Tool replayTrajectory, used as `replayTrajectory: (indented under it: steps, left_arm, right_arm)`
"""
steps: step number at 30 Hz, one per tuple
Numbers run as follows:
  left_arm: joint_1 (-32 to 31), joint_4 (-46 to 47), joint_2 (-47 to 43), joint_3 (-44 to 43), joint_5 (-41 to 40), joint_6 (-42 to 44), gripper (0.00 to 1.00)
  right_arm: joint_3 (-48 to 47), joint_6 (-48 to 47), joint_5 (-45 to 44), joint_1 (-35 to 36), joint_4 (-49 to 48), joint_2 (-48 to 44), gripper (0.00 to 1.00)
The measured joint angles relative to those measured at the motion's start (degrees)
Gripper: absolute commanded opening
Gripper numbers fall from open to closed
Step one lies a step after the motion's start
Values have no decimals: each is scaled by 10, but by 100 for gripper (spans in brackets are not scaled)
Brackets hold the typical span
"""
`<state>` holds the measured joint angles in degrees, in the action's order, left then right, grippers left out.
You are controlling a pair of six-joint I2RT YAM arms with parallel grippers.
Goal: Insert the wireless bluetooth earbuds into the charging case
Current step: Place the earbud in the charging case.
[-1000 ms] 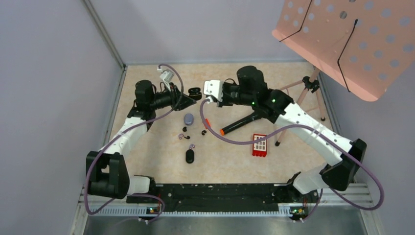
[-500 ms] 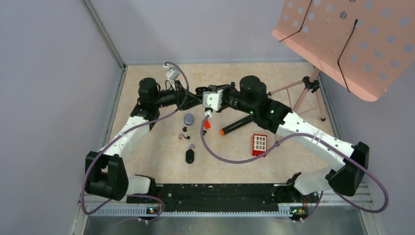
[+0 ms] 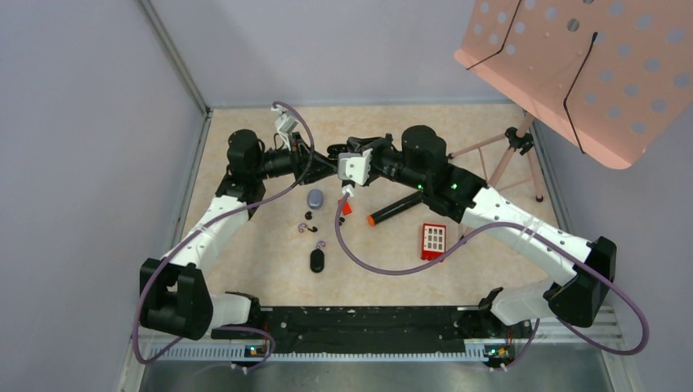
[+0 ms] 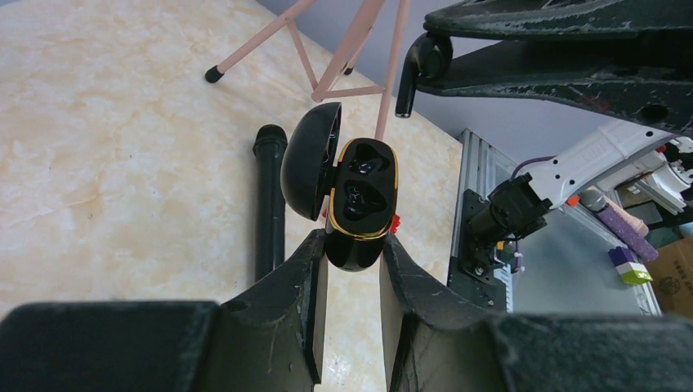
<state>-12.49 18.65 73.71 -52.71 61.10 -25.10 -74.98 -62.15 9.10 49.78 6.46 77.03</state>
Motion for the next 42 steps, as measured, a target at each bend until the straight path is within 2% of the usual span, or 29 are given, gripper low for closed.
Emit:
replayTrajectory:
  steps: [22, 37, 39, 42]
  left_arm:
    - [0, 38, -6, 0, 15, -25, 0]
    - [1, 40, -6, 0, 10, -20, 0]
    - [1, 41, -6, 1, 10, -19, 0]
    - [0, 45, -6, 4, 10, -19, 0]
  right_arm:
    - [3, -48, 23, 1, 23, 5, 0]
    - [-23, -56, 30, 1, 79, 23, 0]
    - [-23, -56, 30, 1, 79, 23, 7]
    - [-23, -52, 30, 1, 80, 23, 13]
